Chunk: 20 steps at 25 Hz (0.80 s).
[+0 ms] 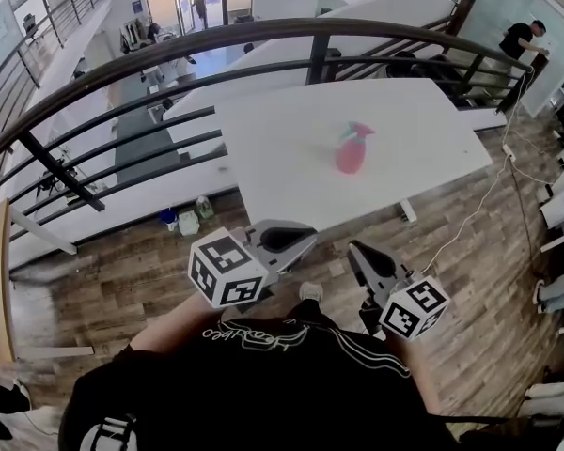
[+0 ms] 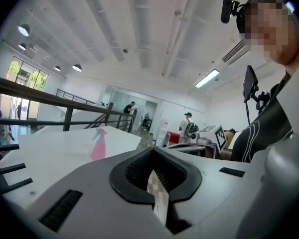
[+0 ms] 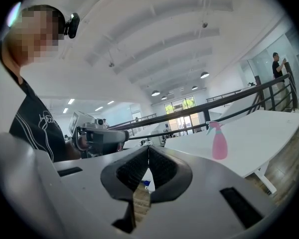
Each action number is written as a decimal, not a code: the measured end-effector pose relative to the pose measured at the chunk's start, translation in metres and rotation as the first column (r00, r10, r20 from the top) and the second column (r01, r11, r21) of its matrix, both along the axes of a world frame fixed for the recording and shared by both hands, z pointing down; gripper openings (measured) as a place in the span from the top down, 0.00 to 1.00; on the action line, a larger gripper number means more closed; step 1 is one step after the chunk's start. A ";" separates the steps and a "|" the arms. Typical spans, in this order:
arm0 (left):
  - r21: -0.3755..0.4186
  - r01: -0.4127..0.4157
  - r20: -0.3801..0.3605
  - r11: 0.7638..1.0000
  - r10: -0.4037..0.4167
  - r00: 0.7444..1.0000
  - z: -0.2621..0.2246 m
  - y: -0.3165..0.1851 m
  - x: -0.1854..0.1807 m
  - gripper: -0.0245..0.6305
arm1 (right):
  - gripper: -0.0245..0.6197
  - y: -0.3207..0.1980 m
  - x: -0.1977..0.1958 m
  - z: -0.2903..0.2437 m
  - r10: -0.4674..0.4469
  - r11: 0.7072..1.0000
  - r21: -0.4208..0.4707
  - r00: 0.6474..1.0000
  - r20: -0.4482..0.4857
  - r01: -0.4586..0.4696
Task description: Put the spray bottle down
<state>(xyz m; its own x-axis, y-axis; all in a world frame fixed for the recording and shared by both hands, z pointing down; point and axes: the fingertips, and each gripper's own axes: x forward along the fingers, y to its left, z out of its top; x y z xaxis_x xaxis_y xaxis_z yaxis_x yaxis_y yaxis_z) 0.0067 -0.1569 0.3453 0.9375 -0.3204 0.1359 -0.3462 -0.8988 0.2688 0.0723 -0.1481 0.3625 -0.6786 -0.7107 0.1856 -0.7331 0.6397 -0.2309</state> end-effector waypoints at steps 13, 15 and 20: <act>-0.018 0.000 0.006 1.000 0.000 1.000 0.003 0.015 0.000 0.95 | 0.94 0.014 -0.001 -0.003 0.005 1.000 0.010 1.000 0.010 -0.006; -0.022 -0.005 0.007 1.000 0.005 1.000 0.005 0.018 0.004 0.95 | 0.94 0.017 0.002 -0.001 0.010 1.000 0.008 1.000 0.013 -0.010; -0.018 -0.010 0.008 1.000 0.010 1.000 0.005 0.024 0.014 0.95 | 0.94 0.023 0.014 0.001 0.019 1.000 0.005 1.000 0.019 -0.019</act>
